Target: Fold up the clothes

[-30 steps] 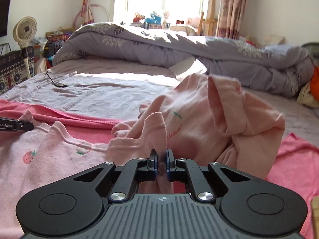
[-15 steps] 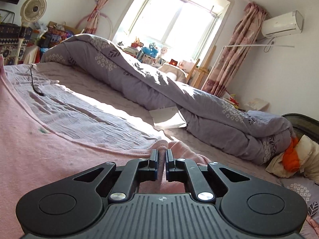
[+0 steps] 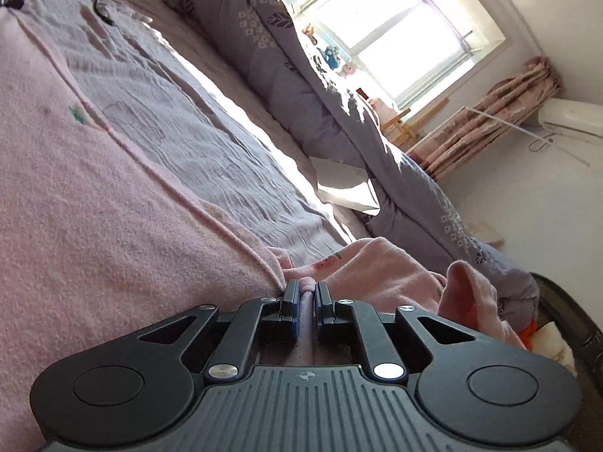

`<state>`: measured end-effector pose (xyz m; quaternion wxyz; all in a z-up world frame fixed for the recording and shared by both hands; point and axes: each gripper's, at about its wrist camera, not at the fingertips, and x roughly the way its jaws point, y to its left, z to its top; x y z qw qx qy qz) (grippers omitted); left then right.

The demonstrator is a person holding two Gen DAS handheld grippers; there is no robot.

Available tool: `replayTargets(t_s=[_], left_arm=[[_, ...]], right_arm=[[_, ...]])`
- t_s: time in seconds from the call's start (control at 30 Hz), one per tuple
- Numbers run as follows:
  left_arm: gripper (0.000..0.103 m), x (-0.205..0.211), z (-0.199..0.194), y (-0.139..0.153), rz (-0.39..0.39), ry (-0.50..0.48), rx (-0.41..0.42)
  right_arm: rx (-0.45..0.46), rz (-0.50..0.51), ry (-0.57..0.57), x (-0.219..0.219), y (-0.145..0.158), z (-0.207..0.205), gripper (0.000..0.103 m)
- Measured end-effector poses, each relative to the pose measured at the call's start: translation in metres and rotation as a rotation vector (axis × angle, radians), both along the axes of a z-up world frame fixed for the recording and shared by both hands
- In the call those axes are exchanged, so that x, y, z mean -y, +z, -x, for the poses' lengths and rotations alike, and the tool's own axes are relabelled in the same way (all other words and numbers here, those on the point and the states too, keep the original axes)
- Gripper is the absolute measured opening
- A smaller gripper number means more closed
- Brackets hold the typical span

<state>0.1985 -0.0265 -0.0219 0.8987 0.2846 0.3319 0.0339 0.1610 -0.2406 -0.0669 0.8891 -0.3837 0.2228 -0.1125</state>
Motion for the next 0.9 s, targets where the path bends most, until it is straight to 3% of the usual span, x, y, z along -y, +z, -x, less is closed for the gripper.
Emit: replayTargets(t_s=[0.03, 0.1, 0.2, 0.27, 0.33, 0.43, 0.53, 0.6, 0.67, 0.8, 0.83, 0.9], left_arm=[[0.035, -0.008, 0.001, 0.017, 0.070, 0.019, -0.018], [0.044, -0.027, 0.007, 0.050, 0.271, 0.050, -0.005], [0.053, -0.057, 0.019, 0.090, 0.553, 0.124, 0.025], [0.053, -0.066, 0.033, 0.105, 0.640, 0.162, 0.031], [0.053, -0.066, 0.055, 0.116, 0.629, 0.140, 0.052], [0.054, -0.058, 0.119, 0.128, 0.538, -0.013, 0.105], [0.061, -0.053, 0.215, 0.123, 0.489, -0.191, 0.150], [0.061, -0.052, 0.275, 0.108, 0.504, -0.266, 0.142], [0.062, -0.049, 0.323, 0.086, 0.486, -0.295, 0.109], [0.063, -0.051, 0.380, 0.034, 0.337, -0.253, 0.044], [0.065, -0.058, 0.389, 0.019, 0.296, -0.224, 0.052], [0.067, -0.075, 0.407, 0.014, 0.313, -0.239, 0.134]], right_arm=[[0.011, -0.030, -0.033, 0.002, 0.011, 0.004, 0.055], [0.055, -0.210, -0.064, 0.018, 0.048, 0.020, 0.100], [0.038, -0.500, -0.072, 0.050, 0.102, 0.040, 0.103], [0.039, -0.640, -0.029, 0.063, 0.130, 0.064, 0.103], [0.055, -0.733, 0.046, 0.068, 0.152, 0.097, 0.103], [0.079, -0.766, 0.196, 0.060, 0.167, 0.167, 0.103], [0.109, -0.761, 0.327, 0.040, 0.153, 0.247, 0.103], [0.094, -0.749, 0.397, 0.022, 0.134, 0.294, 0.103], [0.073, -0.735, 0.454, 0.004, 0.114, 0.334, 0.102], [-0.075, -0.730, 0.458, -0.027, 0.065, 0.384, 0.101], [-0.104, -0.738, 0.440, -0.027, 0.054, 0.390, 0.101], [-0.123, -0.766, 0.405, -0.018, 0.040, 0.405, 0.101]])
